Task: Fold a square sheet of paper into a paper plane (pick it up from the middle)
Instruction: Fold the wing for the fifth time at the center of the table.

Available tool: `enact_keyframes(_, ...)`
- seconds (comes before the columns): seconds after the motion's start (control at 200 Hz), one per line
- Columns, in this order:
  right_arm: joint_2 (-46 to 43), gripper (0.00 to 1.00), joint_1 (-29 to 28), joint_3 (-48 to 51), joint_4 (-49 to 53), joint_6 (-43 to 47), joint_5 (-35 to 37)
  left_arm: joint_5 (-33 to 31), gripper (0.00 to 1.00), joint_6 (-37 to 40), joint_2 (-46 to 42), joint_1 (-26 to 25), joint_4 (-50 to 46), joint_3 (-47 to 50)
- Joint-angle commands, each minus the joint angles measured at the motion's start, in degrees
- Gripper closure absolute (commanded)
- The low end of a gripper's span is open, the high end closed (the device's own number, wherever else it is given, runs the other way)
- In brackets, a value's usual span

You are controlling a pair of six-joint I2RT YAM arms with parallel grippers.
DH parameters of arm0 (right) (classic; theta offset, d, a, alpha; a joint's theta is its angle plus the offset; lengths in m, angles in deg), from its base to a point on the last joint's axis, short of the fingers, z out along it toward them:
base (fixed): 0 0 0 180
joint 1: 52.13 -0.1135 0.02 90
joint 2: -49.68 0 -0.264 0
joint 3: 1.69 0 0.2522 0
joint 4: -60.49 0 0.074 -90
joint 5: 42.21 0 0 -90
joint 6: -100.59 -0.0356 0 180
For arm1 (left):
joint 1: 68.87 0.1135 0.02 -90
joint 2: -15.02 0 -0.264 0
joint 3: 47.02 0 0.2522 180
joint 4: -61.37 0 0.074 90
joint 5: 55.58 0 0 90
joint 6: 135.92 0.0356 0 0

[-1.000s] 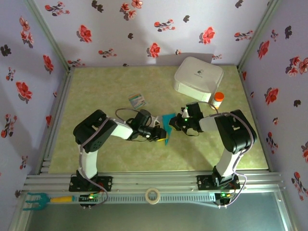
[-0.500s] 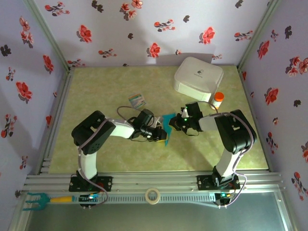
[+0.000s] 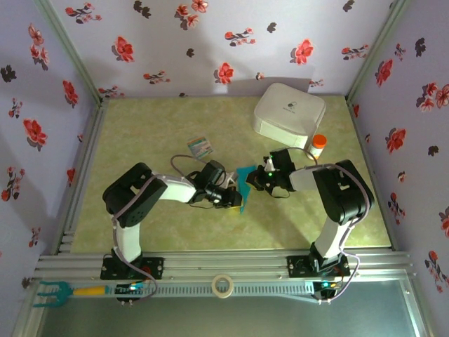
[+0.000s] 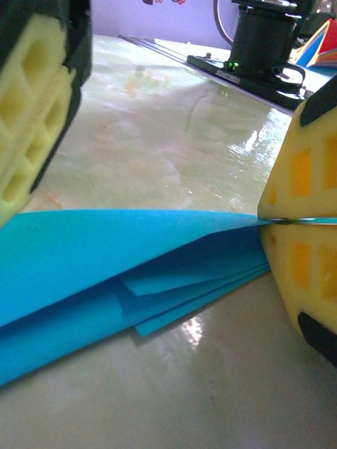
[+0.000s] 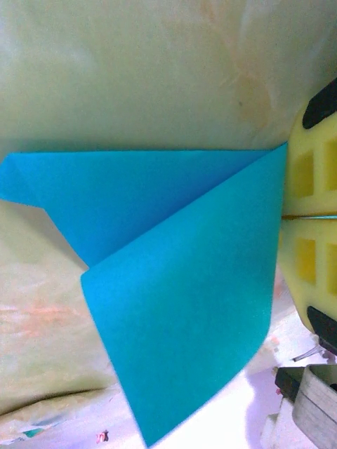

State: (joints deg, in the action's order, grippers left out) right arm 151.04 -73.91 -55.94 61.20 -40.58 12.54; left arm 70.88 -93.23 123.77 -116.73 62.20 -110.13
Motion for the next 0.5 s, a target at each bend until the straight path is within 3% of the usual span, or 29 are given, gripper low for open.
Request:
enact_keyframes(0.0, 1.56, 0.90, -0.31, 0.14, 4.82, 1.71, 5.11, 1.24, 0.89, 2.28, -0.76, -1.44, -9.22, 2.19)
enact_keyframes(0.1, 1.49, 0.90, -0.31, 0.17, 4.78, 1.61, 5.13, 1.15, 1.00, 2.18, -0.87, -1.62, -8.97, 2.49)
enact_keyframes(0.23, 1.57, 0.90, -0.36, 0.13, 4.97, 1.52, 5.33, 1.15, 1.00, 2.55, -0.91, -1.74, -9.32, 2.43)
enact_keyframes(0.28, 1.49, 0.90, -0.29, 0.08, 5.11, 1.52, 5.31, 1.15, 0.93, 2.52, -1.07, -1.71, -9.18, 2.76)
enact_keyframes(0.405, 1.31, 0.90, -0.30, 0.05, 5.49, 1.54, 5.56, 0.81, 0.90, 2.36, -1.63, -1.83, -9.15, 3.32)
enact_keyframes(0.495, 1.23, 0.90, -0.37, 0.03, 5.54, 1.61, 5.58, 0.80, 0.92, 2.10, -1.87, -1.80, -8.90, 3.90)
